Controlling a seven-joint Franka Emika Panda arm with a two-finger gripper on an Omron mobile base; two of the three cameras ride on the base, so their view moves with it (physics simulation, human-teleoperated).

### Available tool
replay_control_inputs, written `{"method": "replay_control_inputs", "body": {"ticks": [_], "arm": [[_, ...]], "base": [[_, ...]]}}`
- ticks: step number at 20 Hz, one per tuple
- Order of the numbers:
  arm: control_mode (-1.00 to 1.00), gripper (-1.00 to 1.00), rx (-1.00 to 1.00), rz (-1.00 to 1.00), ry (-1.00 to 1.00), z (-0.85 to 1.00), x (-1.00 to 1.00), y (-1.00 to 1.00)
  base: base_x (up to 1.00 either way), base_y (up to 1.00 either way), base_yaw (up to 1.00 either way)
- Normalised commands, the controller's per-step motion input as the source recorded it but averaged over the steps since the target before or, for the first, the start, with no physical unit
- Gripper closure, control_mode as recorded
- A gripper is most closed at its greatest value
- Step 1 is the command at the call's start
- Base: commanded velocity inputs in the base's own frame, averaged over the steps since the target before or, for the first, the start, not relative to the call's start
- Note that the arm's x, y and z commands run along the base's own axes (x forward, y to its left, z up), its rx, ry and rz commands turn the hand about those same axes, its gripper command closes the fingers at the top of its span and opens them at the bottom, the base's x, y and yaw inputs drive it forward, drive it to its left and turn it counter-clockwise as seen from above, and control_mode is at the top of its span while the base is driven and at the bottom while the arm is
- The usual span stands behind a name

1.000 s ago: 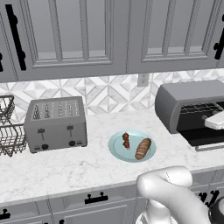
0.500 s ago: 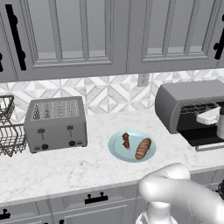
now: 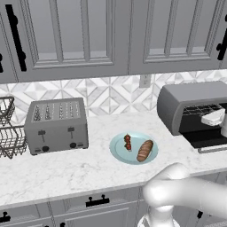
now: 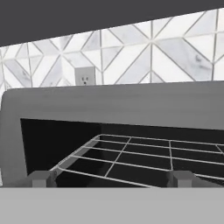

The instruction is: Pick up the kebab skewer and baguette bread, and place them inside the toaster oven. Close the toaster oven door and start by setting the timer.

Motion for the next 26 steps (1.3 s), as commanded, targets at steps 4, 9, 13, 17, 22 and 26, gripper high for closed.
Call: {"method": "replay_control_inputs", "body": {"ticks": [4,9,13,17,22,26], "arm": [[-1.00,-1.00,0.01,-0.01,-0.02,-0.12,0.26,-0.06],[-1.00,-1.00,0.00,-0.03,-0.04,-0.18,0.31,0.00],[-1.00,-1.00,0.00,-0.04,-0.02,-0.09,0.43,0.00],[-1.00,-1.00,0.00,-0.01,0.00,-0.14,0.45,-0.08],[-1.00,-1.00,0.00,0.00,0.00,-0.30,0.28,-0.25],[-1.00,-1.00,0.03,0.00,0.00,-0.28,0.29,-0.27]], "base": [[0.00,0.00,0.00],[0.00,0.00,0.00],[0.00,0.00,0.00],[0.00,0.00,0.00],[0.00,0.00,0.00],[0.00,0.00,0.00]]}}
